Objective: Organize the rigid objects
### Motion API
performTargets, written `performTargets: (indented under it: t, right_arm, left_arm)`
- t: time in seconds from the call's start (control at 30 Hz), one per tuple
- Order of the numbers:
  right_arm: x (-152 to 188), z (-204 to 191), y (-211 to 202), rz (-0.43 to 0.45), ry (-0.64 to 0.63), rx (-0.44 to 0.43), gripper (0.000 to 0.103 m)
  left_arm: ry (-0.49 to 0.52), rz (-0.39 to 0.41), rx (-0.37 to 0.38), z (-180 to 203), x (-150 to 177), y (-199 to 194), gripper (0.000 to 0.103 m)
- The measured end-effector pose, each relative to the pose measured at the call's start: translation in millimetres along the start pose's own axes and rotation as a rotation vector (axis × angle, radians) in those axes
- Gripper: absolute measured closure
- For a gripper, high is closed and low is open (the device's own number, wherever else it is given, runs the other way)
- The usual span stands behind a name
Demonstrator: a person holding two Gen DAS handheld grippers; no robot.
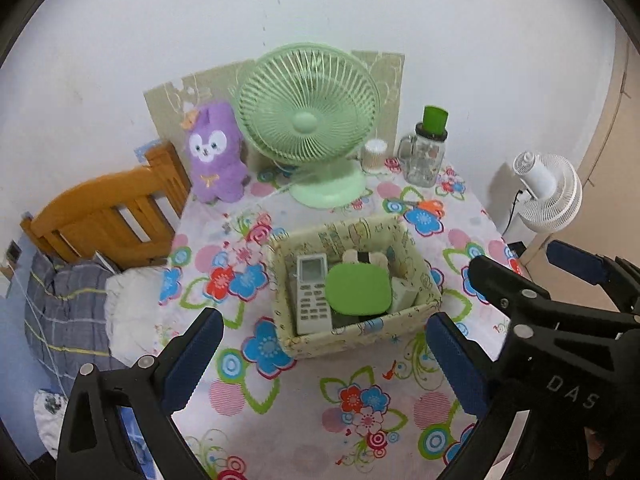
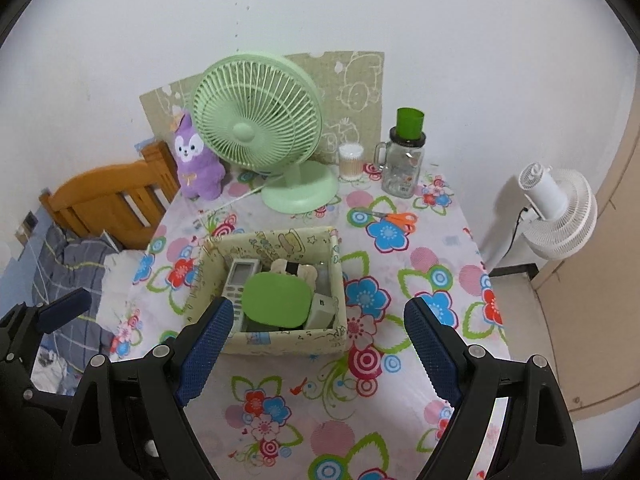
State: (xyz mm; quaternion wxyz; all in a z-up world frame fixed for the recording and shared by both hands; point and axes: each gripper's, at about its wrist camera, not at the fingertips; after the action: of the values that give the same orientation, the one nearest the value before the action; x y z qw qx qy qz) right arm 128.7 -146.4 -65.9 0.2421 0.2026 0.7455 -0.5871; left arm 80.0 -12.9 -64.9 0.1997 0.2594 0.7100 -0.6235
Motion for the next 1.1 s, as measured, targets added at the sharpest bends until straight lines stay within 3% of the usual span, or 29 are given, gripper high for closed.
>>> performTargets:
  t: [0.2,0.37,0.7,1.1]
  right_arm:
    - [-7,0,-33,0.064,0.013,0.001,0.014]
    - [-10,-3,-57,0.113,-0.012,0.039,0.014]
    - [-4,0,-82,0.166,-0.010,0.067,0.014]
    - [11,2,-105,0.201,0.009,0.037,0.014]
  left_arm:
    - [-0.017,0.042,0.008,-9,-6,-26,0.001]
    - [-0.005,0.103,-0.072,-13,-8,-47,0.000]
    - [-0.040,0.115,-0.039,-24,-1,-68,0.000]
    - [-0.101,0.163,-0.016,-30,10,-93,0.000]
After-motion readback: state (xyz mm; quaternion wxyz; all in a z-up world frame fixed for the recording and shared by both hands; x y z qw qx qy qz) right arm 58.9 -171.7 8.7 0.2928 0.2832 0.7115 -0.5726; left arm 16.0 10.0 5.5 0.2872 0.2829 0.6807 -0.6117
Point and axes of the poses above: each gripper's, at about its wrist camera, not at the fingertips, and y roughly the way its jaws point, z to its right, x to its underside, and after that the axes turned 9 degrees about y, right-handed
